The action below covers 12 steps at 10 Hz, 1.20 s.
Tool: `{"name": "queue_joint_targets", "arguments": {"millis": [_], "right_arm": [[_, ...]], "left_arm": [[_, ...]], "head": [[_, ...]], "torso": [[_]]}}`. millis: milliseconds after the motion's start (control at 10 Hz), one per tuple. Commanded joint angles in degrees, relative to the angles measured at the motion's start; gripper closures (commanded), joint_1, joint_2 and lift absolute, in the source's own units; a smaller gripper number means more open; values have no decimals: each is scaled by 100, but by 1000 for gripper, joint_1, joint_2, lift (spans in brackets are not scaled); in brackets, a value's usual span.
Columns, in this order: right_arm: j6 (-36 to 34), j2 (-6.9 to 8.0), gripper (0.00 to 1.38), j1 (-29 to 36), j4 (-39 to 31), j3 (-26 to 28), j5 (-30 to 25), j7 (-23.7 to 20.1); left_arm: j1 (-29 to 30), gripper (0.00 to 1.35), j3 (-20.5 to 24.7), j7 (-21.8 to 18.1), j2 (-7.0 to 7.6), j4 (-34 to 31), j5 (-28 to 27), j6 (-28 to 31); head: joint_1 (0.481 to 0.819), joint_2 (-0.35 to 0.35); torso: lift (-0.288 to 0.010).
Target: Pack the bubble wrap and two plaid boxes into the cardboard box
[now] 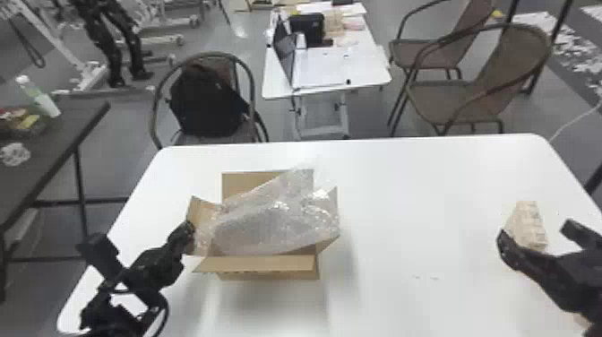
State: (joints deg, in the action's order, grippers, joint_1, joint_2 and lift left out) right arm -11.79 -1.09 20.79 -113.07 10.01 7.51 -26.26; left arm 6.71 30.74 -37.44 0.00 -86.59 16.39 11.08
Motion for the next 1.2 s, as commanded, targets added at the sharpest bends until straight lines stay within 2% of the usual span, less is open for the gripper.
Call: {"name": "queue_joint_targets", "arguments": {"millis": [0, 300, 500, 700, 800, 1100], "right_arm": [[942, 114, 125, 417, 374, 1, -109, 33], [1619, 114, 125, 1296, 514, 1, -56, 464], [1944, 114, 125, 1586, 690, 133, 181, 974], [1979, 114, 125, 1419, 989, 441, 313, 1211], [1979, 114, 125, 1270, 1068, 520, 190, 1457], [2014, 114, 125, 523, 1877, 678, 155, 1448]], "left_arm": [[6, 1200, 2, 0, -15, -7, 14, -18], [85, 1200, 98, 0, -15, -33, 23, -36], [164, 1200, 169, 0, -15, -60, 31, -18], [200, 1200, 186, 0, -15, -60, 40, -1], [191, 1200, 177, 0, -15, -68, 49, -1], [235, 1200, 186, 0, -15, -60, 84, 8]], "head": [[695, 180], [695, 178], [695, 180], [695, 143], [695, 130], [695, 60]], "torso": [[-50], [-50], [-50], [-50], [-50], [-50]]}}
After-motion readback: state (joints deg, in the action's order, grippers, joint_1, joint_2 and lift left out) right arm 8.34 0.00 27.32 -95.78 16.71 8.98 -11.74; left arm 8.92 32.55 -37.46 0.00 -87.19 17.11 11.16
